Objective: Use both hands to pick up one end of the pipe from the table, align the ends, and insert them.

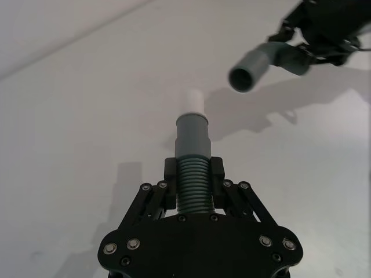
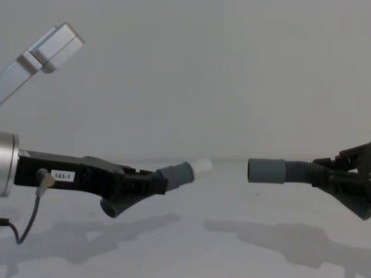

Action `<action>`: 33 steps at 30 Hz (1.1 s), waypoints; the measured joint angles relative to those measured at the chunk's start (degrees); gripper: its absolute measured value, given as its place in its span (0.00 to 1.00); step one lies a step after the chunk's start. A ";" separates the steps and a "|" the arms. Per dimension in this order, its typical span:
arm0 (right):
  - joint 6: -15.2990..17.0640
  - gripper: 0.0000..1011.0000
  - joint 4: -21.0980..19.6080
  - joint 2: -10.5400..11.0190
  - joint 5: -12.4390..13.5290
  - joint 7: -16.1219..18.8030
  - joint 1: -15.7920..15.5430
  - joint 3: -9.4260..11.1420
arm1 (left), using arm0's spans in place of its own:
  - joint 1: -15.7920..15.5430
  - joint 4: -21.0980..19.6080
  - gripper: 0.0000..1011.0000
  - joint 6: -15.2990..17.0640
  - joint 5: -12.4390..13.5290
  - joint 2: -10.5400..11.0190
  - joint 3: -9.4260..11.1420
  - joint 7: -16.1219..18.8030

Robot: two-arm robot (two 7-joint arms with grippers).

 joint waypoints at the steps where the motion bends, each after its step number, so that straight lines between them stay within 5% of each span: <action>1: -0.24 0.16 -0.14 0.20 0.13 0.27 0.00 -0.07 | -0.36 0.09 0.30 0.07 -0.18 0.43 0.44 -1.18; 15: -1.94 0.16 -1.32 1.67 1.14 2.07 0.00 -0.87 | -3.04 0.36 0.30 1.06 -1.08 2.67 3.67 -7.95; 33: -2.80 0.16 -0.93 3.16 1.56 2.47 -0.15 -1.76 | -3.95 -0.55 0.30 1.63 -1.47 3.71 5.11 -8.68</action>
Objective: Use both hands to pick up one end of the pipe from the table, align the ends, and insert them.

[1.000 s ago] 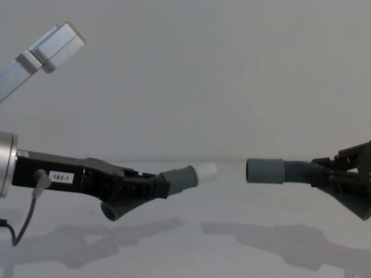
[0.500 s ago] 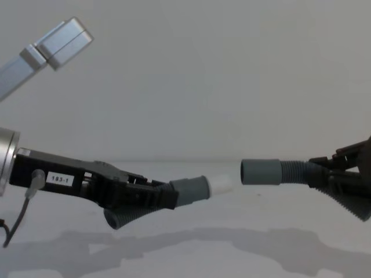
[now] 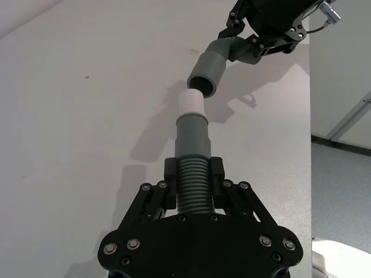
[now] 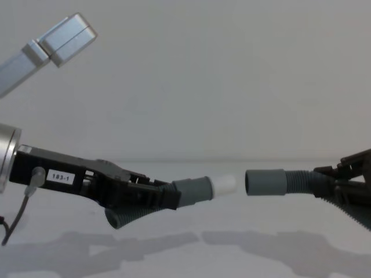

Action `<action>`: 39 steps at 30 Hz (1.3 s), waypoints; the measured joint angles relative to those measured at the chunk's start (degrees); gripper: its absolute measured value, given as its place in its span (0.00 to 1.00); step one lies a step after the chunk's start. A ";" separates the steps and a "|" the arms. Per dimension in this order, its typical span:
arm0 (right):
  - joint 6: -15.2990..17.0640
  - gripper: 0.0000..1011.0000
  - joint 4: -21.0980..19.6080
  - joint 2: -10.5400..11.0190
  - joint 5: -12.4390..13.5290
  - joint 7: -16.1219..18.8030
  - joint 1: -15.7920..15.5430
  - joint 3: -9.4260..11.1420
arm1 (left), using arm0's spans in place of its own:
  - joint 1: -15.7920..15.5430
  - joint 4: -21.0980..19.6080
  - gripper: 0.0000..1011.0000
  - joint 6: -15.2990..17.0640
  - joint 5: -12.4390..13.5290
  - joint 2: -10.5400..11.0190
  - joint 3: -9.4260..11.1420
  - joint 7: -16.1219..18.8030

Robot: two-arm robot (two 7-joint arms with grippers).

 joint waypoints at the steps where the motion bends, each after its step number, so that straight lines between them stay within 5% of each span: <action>1: 0.00 0.16 0.00 0.00 0.00 0.00 0.00 0.00 | -0.02 -0.02 0.30 0.02 -0.02 0.01 0.04 0.03; 39: -0.32 0.16 0.08 1.00 1.99 -0.22 1.65 -1.62 | -1.30 1.41 0.30 -0.37 -2.04 -0.74 1.66 1.16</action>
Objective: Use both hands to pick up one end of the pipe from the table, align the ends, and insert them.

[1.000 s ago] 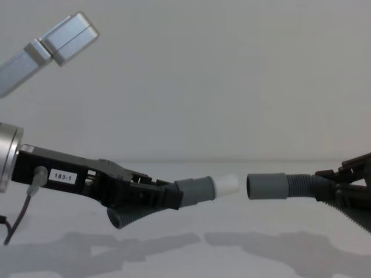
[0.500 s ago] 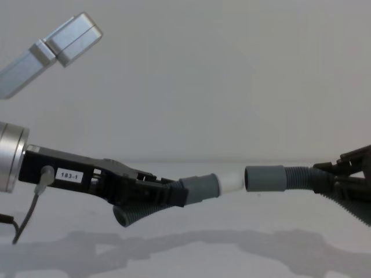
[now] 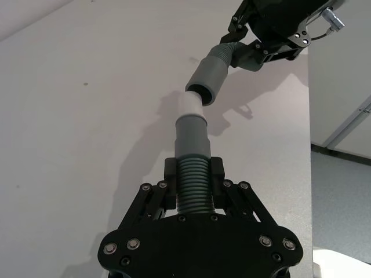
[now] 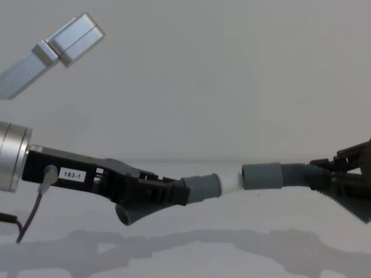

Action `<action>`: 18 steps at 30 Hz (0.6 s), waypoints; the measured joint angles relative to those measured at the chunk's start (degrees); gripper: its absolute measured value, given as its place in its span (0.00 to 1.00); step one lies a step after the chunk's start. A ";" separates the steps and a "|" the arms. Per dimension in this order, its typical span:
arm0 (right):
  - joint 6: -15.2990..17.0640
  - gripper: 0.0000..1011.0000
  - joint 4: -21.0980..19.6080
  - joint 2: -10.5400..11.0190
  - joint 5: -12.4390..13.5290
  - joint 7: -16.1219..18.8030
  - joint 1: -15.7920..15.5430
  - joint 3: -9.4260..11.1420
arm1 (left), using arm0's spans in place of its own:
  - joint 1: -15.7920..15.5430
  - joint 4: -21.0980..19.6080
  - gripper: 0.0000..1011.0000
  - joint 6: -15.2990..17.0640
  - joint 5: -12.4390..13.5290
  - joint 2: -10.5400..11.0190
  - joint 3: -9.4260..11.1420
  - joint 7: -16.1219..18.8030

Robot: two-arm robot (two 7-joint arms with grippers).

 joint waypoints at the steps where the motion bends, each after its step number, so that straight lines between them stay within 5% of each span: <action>1: -0.03 0.16 0.05 0.00 0.02 0.07 0.06 -0.07 | -0.02 0.02 0.30 0.00 -0.04 0.01 0.02 0.02; 18: -0.33 0.16 1.65 -0.05 -0.15 0.56 1.24 -1.98 | -0.39 0.18 0.30 0.05 -1.02 0.48 0.56 0.36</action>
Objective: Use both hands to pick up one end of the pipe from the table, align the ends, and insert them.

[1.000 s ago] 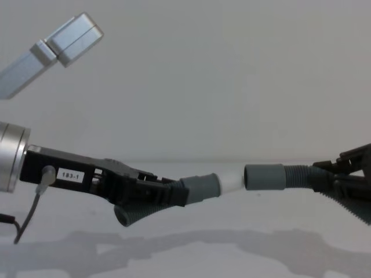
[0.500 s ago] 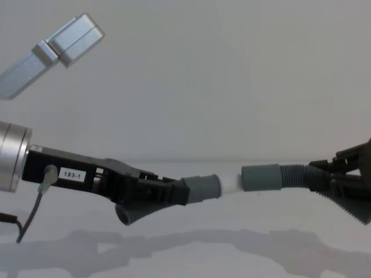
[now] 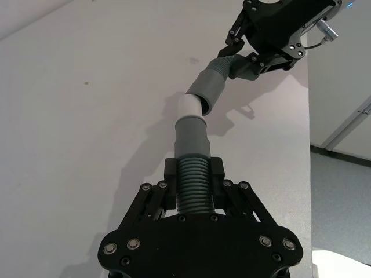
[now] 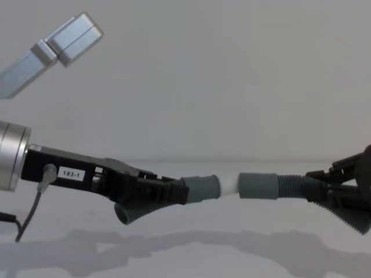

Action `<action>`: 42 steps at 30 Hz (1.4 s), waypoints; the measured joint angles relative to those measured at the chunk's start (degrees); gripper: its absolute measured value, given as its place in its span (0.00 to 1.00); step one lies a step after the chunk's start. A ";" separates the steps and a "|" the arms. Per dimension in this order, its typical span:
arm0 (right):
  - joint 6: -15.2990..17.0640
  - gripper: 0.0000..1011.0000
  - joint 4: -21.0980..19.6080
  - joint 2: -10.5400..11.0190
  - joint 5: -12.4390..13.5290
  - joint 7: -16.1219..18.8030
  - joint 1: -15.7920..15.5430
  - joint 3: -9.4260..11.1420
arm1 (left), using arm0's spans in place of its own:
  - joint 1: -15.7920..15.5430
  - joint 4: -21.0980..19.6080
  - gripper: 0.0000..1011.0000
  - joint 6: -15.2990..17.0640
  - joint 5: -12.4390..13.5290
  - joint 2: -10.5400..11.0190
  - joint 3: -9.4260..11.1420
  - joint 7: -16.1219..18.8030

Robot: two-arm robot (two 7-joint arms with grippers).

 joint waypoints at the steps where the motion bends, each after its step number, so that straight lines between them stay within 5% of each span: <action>1: 0.00 0.16 0.10 0.00 -0.01 0.00 0.07 -0.08 | -0.01 0.01 0.30 0.01 -0.04 0.03 0.03 0.01; 42: -1.30 0.15 0.72 0.84 3.64 2.29 1.86 -1.58 | -2.09 1.39 0.30 0.63 -1.50 0.45 2.93 -0.84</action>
